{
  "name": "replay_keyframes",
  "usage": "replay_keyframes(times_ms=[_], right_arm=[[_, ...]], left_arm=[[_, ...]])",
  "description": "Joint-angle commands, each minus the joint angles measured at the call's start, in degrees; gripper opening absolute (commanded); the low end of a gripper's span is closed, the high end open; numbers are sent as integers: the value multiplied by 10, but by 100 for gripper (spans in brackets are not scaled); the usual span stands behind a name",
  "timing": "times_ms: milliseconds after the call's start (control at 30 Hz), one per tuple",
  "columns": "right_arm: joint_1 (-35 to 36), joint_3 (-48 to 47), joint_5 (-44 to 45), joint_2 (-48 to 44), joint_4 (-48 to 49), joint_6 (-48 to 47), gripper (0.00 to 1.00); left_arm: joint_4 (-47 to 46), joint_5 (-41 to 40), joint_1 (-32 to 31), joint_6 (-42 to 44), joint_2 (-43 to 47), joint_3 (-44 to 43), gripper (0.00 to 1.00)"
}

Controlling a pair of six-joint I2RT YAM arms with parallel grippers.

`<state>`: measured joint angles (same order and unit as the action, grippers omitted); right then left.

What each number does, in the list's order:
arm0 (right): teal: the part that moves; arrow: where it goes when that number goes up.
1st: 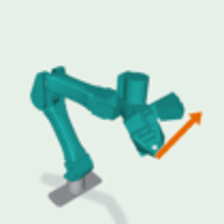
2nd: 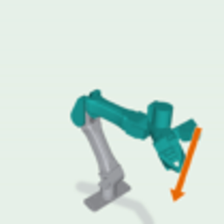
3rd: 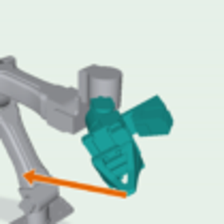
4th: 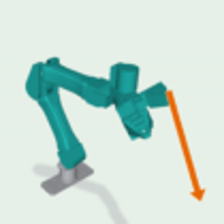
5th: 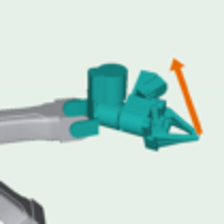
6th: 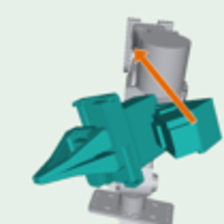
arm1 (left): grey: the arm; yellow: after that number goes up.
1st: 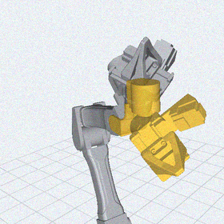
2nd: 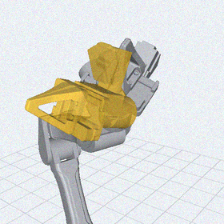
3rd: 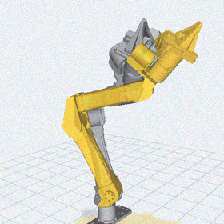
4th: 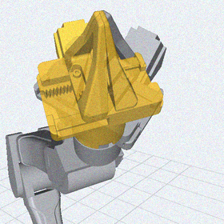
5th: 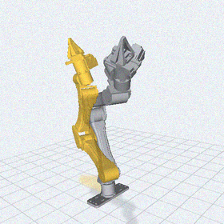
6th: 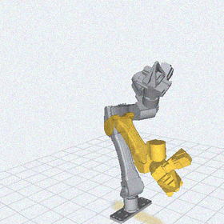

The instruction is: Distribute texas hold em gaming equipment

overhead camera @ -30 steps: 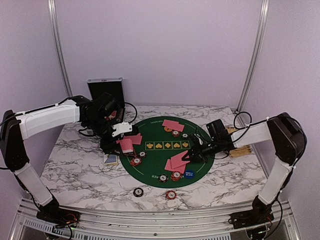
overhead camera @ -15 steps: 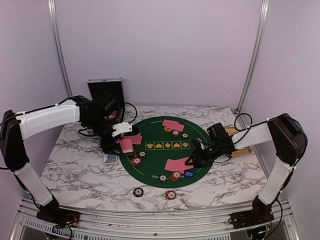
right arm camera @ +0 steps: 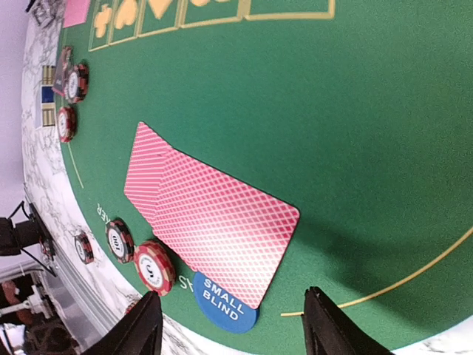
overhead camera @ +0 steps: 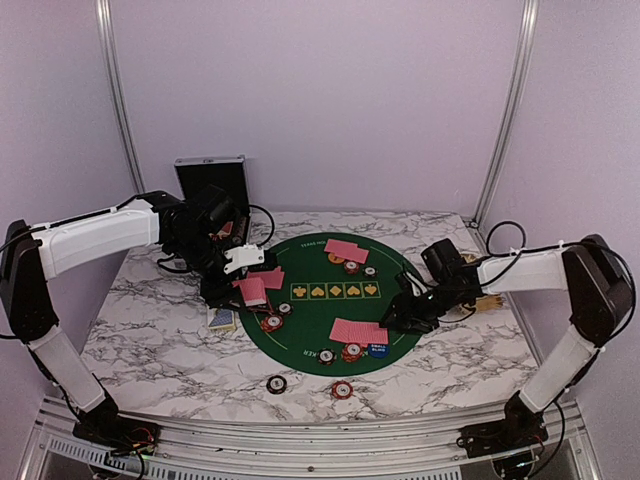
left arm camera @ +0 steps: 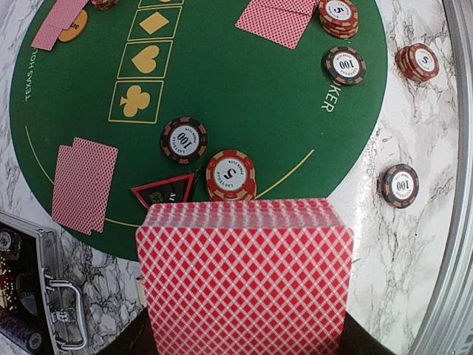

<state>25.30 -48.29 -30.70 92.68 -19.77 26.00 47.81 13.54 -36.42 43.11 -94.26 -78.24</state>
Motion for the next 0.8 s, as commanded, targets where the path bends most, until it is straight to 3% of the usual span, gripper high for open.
replay_keyframes(times_ms=[0,133,433,767], right_arm=[[2,-33,15,-52,13,17,68],[44,-52,-33,-39,95,71,75],[169,-165,-149,114,319,234,81],[219,-249,-191,238,482,355,83]], left_arm=[[0,15,3,6,6,-7,0],[0,17,3,2,6,-9,0],[0,29,1,-2,6,-9,0],[-1,31,0,-9,3,-7,0]])
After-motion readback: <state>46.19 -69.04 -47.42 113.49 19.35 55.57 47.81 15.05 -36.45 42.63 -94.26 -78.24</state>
